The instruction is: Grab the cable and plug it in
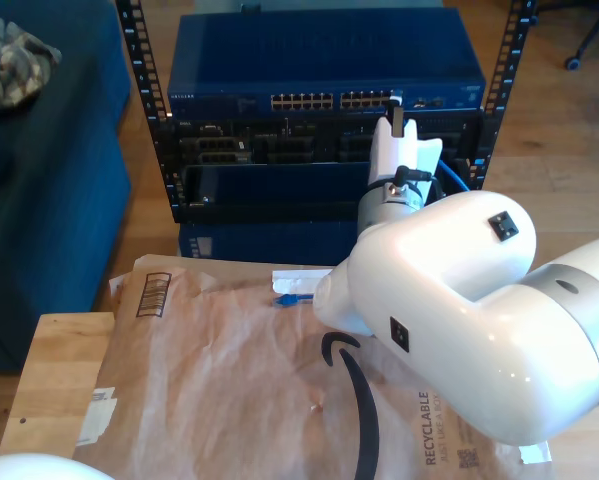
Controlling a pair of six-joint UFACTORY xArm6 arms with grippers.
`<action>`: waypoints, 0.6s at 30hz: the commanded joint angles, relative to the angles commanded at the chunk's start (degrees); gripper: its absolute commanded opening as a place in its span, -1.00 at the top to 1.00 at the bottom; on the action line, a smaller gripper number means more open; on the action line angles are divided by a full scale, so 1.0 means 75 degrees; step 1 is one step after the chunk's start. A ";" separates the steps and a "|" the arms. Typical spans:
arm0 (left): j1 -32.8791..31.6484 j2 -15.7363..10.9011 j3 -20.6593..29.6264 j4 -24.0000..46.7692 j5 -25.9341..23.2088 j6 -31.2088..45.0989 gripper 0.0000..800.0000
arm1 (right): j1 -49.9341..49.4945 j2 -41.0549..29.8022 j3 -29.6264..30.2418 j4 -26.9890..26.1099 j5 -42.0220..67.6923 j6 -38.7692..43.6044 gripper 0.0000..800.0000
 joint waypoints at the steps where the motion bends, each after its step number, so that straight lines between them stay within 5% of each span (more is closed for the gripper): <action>1: 0.0000 0.0000 0.0000 0.0000 0.0000 0.0000 -1.00 | -0.0012 0.0012 0.0000 0.0000 0.0000 0.0000 1.00; 18: -0.0012 0.0000 0.0000 0.0000 0.0000 0.0000 -1.00 | -0.0105 0.0047 -0.0164 0.0047 0.0129 0.0012 1.00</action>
